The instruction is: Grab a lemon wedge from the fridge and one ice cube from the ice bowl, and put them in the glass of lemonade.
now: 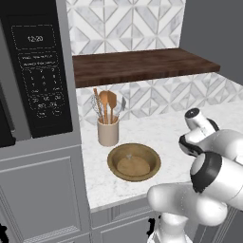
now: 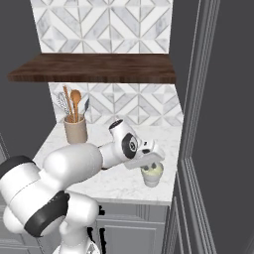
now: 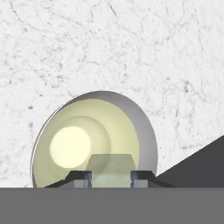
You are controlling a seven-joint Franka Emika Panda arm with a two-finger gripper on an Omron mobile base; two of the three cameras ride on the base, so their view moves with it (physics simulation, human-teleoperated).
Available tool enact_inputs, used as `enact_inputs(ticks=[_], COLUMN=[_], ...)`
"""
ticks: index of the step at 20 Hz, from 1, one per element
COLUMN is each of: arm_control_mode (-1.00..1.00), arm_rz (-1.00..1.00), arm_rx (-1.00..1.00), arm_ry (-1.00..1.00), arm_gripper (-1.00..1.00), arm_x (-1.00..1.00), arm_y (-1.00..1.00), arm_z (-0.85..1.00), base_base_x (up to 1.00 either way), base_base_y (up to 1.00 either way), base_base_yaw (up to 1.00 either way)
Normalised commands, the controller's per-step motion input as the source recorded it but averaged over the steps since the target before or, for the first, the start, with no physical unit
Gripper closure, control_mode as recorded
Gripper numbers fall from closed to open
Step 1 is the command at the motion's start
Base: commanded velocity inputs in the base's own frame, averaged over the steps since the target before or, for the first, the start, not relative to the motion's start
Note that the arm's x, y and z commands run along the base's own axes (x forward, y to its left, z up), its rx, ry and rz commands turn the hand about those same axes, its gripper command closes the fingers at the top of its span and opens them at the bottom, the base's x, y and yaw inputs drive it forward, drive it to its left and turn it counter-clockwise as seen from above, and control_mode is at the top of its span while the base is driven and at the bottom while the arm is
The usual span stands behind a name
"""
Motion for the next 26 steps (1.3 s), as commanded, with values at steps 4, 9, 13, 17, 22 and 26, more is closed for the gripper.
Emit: enact_inputs(ticks=[4, 9, 13, 17, 22, 26], arm_control_mode=[-1.00, -1.00, -1.00, -1.00, -1.00, -1.00], arm_rz=[0.00, 0.00, 0.00, 0.00, 0.00, 0.00], arm_rx=[0.00, 0.00, 0.00, 0.00, 0.00, 0.00], arm_ry=[0.00, 0.00, 0.00, 0.00, 0.01, 0.04], arm_gripper=[1.00, 1.00, 1.00, 1.00, -1.00, -1.00], arm_x=[0.07, 0.11, 0.01, -0.05, 0.00, 0.00], arm_y=[0.00, 0.00, -0.01, -0.07, -0.02, -0.01], arm_z=[-0.11, -0.04, 0.00, 0.16, 0.14, 0.00], base_base_x=[0.00, 0.00, 0.00, 0.00, 0.00, 0.00], base_base_y=[0.00, 0.00, 0.00, 0.00, 0.00, 0.00], base_base_yaw=[0.00, 0.00, 0.00, 0.00, 0.00, 0.00])
